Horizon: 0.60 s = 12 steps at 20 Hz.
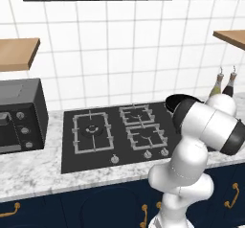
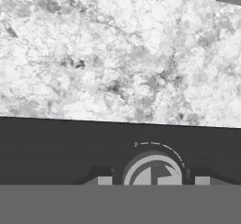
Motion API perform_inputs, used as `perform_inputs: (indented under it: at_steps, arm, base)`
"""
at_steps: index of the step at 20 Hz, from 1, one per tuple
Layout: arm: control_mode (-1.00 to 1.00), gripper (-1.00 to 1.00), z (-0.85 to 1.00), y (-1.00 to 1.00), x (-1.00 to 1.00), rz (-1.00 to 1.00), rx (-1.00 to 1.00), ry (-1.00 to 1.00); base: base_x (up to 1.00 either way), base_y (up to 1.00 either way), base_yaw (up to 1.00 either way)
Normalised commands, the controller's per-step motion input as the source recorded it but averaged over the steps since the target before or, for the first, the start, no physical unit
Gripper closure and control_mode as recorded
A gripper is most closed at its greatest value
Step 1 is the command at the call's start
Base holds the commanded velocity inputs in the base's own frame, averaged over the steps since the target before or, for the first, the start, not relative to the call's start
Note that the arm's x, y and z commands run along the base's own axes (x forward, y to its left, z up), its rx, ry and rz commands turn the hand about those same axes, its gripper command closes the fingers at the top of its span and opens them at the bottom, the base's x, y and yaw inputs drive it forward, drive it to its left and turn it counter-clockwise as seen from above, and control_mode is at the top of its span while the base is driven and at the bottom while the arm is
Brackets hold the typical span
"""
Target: Turn off the front right burner of the stove.
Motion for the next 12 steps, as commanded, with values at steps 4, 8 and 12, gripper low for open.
perform_inputs:
  at_steps: [4,8,12]
  arm:
    - [-1.00,1.00,0.00,0.02,0.00,-1.00,0.00,-0.06]
    - [-1.00,1.00,0.04,-0.04,0.00,-0.33,0.00,-0.03]
    - [-1.00,1.00,0.00,-0.08,0.08,0.00,0.01,0.01]
  base:
    - [0.00,0.00,0.00]
    - [0.00,0.00,0.00]
    - [0.00,0.00,0.00]
